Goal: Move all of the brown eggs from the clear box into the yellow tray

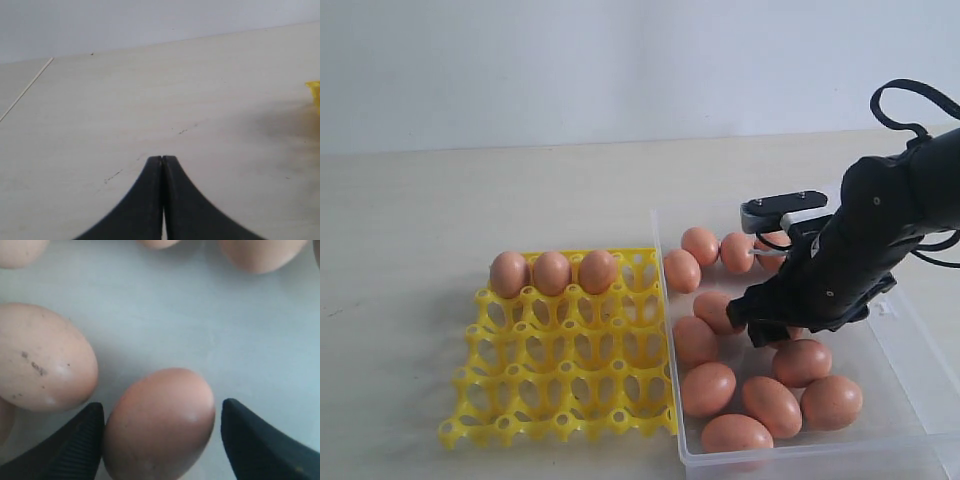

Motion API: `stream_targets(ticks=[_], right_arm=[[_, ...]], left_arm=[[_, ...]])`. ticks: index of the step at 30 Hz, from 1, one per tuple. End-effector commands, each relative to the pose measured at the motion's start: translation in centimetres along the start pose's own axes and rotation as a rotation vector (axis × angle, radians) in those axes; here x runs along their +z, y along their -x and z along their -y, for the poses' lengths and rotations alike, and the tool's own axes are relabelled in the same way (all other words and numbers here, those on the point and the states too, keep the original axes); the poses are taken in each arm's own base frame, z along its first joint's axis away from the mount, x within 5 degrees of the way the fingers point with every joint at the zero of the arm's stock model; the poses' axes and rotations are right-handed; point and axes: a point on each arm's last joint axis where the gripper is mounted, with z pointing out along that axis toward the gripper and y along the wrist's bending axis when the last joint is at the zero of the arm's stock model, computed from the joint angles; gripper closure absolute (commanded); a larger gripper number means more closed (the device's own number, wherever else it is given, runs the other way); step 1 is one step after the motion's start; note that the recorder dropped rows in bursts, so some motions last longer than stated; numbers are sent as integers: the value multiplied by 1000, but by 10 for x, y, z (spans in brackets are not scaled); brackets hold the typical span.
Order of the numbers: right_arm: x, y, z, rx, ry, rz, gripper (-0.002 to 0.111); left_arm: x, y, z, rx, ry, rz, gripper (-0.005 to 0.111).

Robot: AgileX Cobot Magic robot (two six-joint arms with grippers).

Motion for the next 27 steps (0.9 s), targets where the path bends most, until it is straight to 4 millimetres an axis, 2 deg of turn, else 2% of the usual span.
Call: stream_targets(ticks=[1, 8, 17, 27], right_arm=[[0, -2, 4, 0, -7, -15, 38], [-11, 6, 3, 27, 1, 84, 38], [-14, 15, 0, 102, 39, 153, 38], [7, 20, 0, 109, 35, 105, 38]], left_arm=[[0, 2, 0, -3, -4, 13, 107], [0, 2, 0, -3, -4, 13, 107], [0, 2, 0, -3, -4, 13, 107], [0, 2, 0, -3, -4, 13, 107]])
